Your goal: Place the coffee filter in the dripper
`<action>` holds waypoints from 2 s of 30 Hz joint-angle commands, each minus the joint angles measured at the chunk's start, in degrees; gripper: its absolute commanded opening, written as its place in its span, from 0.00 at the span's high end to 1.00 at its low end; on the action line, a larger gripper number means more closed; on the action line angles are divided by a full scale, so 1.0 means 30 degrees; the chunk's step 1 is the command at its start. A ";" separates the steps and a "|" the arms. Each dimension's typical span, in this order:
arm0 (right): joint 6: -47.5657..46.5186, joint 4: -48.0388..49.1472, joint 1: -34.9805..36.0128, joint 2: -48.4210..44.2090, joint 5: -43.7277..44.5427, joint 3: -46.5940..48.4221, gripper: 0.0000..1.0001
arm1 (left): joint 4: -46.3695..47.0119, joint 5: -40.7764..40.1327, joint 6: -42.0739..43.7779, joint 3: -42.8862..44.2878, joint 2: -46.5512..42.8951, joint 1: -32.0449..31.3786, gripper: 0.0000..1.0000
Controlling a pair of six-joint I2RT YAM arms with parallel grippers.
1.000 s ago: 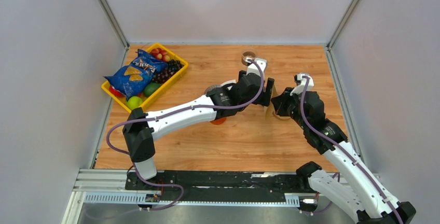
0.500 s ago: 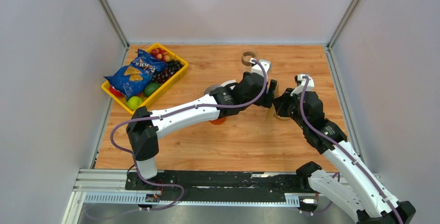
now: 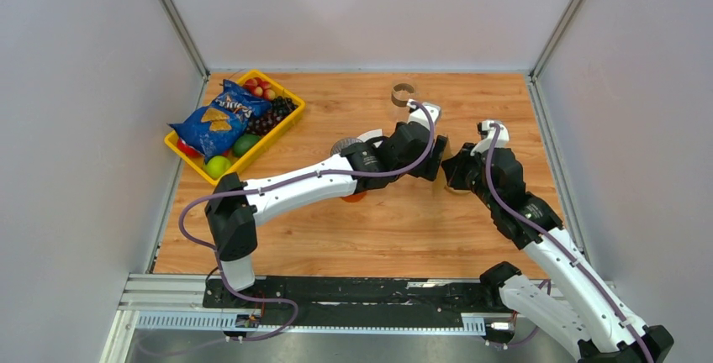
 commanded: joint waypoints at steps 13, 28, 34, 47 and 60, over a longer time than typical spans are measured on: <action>0.0215 0.0984 0.0129 0.0326 -0.0376 0.0749 1.00 | 0.0190 -0.0625 -0.0817 0.1045 0.0710 -0.0291 0.31; -0.0378 0.0715 0.0135 0.0648 -0.0275 0.0588 1.00 | 0.0145 -0.1995 -0.0741 0.1218 0.0583 -0.0291 0.72; -0.0622 0.0142 0.0121 0.0542 0.0891 0.0468 1.00 | -0.0216 -0.3207 -0.0355 0.0660 0.0116 -0.0291 0.87; -0.1315 -0.1076 0.0120 0.0915 0.2511 0.1045 1.00 | -0.1349 -0.5876 0.0650 -0.0970 -0.1824 -0.0292 0.91; -0.3148 -0.1606 0.0139 0.1362 0.0598 0.2193 1.00 | -0.4000 -0.3154 0.3802 -0.0658 -0.2293 -0.0291 0.91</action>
